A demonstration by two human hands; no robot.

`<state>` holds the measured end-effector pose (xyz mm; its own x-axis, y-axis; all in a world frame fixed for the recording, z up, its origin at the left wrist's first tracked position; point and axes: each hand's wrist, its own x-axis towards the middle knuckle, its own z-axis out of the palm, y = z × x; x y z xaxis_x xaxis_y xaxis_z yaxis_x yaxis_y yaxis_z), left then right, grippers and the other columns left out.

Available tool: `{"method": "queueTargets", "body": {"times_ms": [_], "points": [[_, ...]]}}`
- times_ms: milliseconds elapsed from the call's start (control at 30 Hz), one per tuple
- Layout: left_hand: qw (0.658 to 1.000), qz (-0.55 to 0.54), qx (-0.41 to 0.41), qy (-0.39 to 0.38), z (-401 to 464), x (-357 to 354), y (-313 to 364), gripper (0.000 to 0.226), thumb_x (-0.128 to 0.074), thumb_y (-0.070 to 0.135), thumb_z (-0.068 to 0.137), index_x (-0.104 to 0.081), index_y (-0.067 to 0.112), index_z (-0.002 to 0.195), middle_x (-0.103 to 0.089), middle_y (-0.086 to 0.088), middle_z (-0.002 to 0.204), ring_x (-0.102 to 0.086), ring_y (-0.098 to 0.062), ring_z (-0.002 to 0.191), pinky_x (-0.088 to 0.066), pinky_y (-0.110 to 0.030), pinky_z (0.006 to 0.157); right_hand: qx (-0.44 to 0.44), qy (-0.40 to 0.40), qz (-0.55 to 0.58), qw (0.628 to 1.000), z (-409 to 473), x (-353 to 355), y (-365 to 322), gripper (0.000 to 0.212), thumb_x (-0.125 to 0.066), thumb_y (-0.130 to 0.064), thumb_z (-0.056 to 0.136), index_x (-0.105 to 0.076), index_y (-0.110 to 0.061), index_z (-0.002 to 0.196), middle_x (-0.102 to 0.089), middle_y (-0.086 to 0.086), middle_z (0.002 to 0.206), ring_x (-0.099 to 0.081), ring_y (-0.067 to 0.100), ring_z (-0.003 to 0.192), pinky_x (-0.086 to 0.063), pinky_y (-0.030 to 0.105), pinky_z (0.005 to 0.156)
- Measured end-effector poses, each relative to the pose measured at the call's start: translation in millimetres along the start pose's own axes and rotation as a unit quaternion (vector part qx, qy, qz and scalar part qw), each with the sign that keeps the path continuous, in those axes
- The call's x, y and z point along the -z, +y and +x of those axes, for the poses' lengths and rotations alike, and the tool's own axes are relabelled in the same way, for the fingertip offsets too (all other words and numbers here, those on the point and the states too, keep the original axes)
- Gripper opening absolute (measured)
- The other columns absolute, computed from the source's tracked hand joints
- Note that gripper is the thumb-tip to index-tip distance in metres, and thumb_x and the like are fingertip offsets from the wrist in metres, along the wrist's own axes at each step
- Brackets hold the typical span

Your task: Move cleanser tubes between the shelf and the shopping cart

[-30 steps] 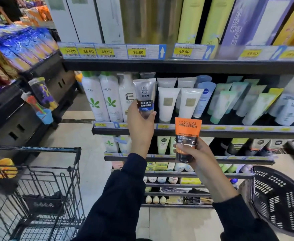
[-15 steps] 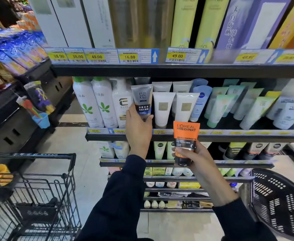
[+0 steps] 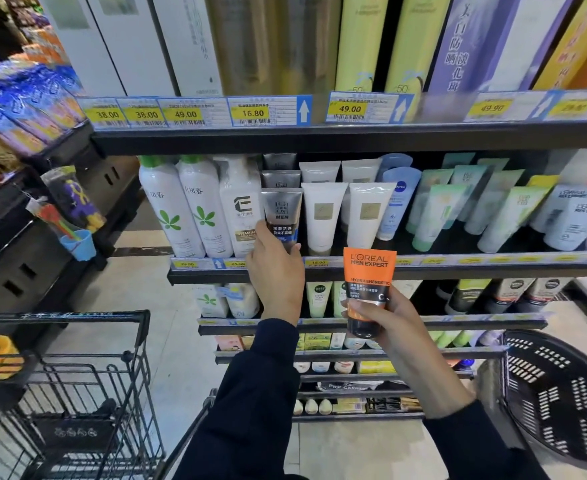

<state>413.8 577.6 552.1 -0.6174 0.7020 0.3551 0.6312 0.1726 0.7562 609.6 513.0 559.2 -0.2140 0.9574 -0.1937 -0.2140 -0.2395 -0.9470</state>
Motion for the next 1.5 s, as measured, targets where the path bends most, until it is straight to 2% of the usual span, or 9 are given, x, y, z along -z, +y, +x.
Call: {"method": "queueTargets", "body": {"times_ms": [200,433,733,833,933,1067,1133,1233,1500], "points": [[1.000,0.015,-0.019,0.011,-1,1,0,0.059,-0.079,0.028,0.087,-0.042,0.016,0.132,-0.070,-0.007,0.113,-0.066,-0.028,0.107,-0.054,-0.050,0.092,-0.002,0.012,0.001,1.000,-4,3,4,0.052,-0.083,-0.021,0.072,-0.067,-0.013,0.120,-0.074,0.021,0.110,-0.073,0.035,0.097,-0.059,0.052,0.082],[0.999,0.029,-0.019,0.006,-4,6,4,0.057,-0.079,0.030,0.088,-0.046,0.012,0.131,-0.060,-0.008,0.123,-0.062,-0.031,0.108,-0.053,-0.049,0.091,-0.004,0.022,0.002,1.000,-5,9,7,0.053,-0.085,-0.024,0.071,-0.068,-0.016,0.121,-0.074,0.019,0.113,-0.073,0.039,0.104,-0.057,0.046,0.080],[1.000,0.018,-0.017,0.000,-7,7,2,0.062,-0.081,0.034,0.086,-0.045,0.012,0.132,-0.058,-0.008,0.124,-0.057,-0.028,0.113,-0.055,-0.048,0.091,0.006,0.039,0.007,0.999,-10,23,0,0.052,-0.086,-0.025,0.069,-0.070,-0.017,0.118,-0.074,0.020,0.114,-0.071,0.043,0.107,-0.059,0.050,0.080],[0.997,0.027,-0.059,0.035,-16,10,5,0.053,-0.077,0.034,0.090,-0.051,0.006,0.127,-0.053,-0.011,0.120,-0.050,-0.027,0.110,-0.053,-0.048,0.090,0.009,0.050,0.004,0.999,-12,39,-6,0.052,-0.085,-0.025,0.071,-0.069,-0.018,0.120,-0.074,0.019,0.115,-0.071,0.042,0.107,-0.058,0.057,0.088],[0.988,0.021,-0.145,0.044,-36,5,16,0.038,-0.071,0.032,0.096,-0.056,0.005,0.119,-0.054,-0.012,0.113,-0.052,-0.029,0.105,-0.053,-0.049,0.086,0.020,0.058,0.011,0.998,-14,62,-13,0.048,-0.085,-0.024,0.073,-0.070,-0.019,0.118,-0.074,0.019,0.115,-0.071,0.041,0.104,-0.058,0.054,0.086],[0.958,0.022,-0.284,-0.016,-71,-24,55,0.033,-0.064,0.031,0.100,-0.062,0.005,0.120,-0.060,-0.012,0.112,-0.057,-0.031,0.107,-0.052,-0.046,0.090,0.027,0.074,0.016,0.997,-17,101,-27,0.053,-0.085,-0.023,0.071,-0.067,-0.018,0.121,-0.074,0.018,0.116,-0.072,0.037,0.103,-0.056,0.055,0.091],[0.945,0.036,-0.319,-0.065,-88,-46,80,0.038,-0.061,0.034,0.100,-0.062,0.005,0.125,-0.061,-0.012,0.118,-0.057,-0.031,0.112,-0.051,-0.045,0.096,0.030,0.081,0.018,0.996,-21,123,-36,0.055,-0.084,-0.020,0.071,-0.066,-0.016,0.122,-0.074,0.019,0.113,-0.074,0.035,0.097,-0.058,0.051,0.085],[0.929,0.054,-0.347,-0.118,-105,-84,112,0.042,-0.064,0.036,0.099,-0.063,0.006,0.128,-0.062,-0.012,0.120,-0.058,-0.032,0.111,-0.050,-0.044,0.096,0.041,0.095,0.018,0.994,-27,157,-54,0.057,-0.083,-0.019,0.073,-0.062,-0.018,0.126,-0.075,0.016,0.115,-0.075,0.034,0.098,-0.058,0.043,0.081],[0.897,0.123,-0.379,-0.190,-132,-162,174,0.045,-0.072,0.032,0.094,-0.064,0.003,0.128,-0.064,-0.014,0.117,-0.061,-0.036,0.108,-0.051,-0.047,0.092,0.056,0.132,-0.020,0.989,-23,248,-78,0.050,-0.083,-0.008,0.085,-0.057,-0.022,0.126,-0.075,0.007,0.104,-0.074,0.029,0.092,-0.060,0.045,0.079]]}}
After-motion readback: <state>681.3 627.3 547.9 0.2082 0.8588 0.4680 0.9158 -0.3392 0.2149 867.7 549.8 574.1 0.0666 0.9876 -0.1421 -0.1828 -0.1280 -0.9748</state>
